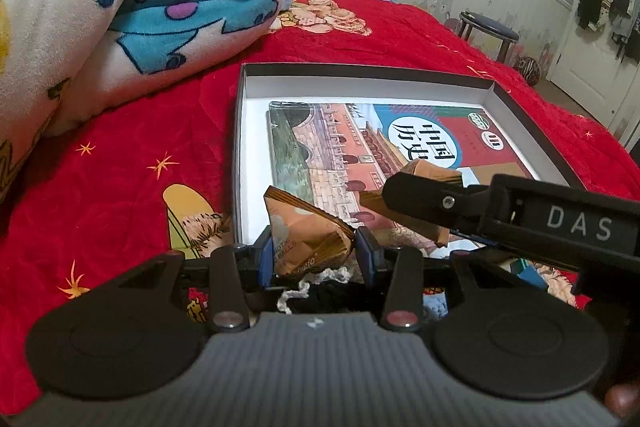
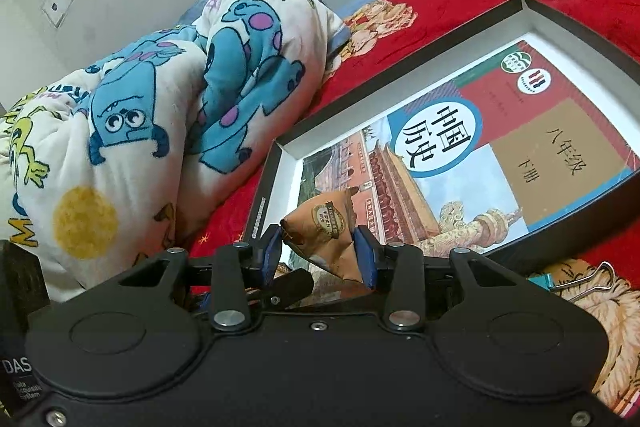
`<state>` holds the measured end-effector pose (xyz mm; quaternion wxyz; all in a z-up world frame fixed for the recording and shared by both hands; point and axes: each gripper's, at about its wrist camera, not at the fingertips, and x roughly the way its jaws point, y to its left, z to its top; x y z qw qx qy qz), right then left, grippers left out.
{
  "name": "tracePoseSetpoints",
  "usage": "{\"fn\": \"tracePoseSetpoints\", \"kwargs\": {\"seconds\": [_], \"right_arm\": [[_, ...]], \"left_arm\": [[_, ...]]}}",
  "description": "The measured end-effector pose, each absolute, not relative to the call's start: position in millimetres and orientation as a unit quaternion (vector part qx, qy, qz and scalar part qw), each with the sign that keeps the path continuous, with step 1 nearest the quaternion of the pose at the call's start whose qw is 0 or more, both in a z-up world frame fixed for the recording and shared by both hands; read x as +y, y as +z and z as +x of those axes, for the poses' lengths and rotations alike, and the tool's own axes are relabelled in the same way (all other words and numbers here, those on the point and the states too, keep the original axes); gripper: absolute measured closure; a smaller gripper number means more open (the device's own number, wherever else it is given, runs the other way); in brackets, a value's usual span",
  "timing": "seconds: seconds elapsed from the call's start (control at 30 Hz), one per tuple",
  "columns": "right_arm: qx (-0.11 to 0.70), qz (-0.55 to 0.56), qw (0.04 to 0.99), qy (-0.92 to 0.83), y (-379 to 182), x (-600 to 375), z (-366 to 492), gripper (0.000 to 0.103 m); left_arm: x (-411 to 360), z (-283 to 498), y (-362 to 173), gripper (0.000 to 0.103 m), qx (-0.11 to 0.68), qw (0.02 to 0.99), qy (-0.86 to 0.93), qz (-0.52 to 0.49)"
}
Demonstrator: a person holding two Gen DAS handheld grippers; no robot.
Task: Organize objects
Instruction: 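Carry the left tool's triangle into the black box while the right tool carries its own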
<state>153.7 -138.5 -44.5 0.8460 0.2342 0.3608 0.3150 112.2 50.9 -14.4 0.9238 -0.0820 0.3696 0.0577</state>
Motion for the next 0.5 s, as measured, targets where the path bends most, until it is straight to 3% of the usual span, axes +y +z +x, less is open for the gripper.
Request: {"fn": "tracePoseSetpoints", "kwargs": {"seconds": [0.17, 0.5], "right_arm": [[0.403, 0.275, 0.82, 0.3, -46.1, -142.5, 160.8, 0.063], [0.41, 0.239, 0.832, 0.287, -41.0, -137.6, 158.9, 0.064]], "left_arm": [[49.4, 111.2, -15.7, 0.057, 0.365, 0.926, 0.06, -0.078], [50.2, 110.9, -17.0, 0.057, 0.364, 0.926, 0.062, -0.084]]}}
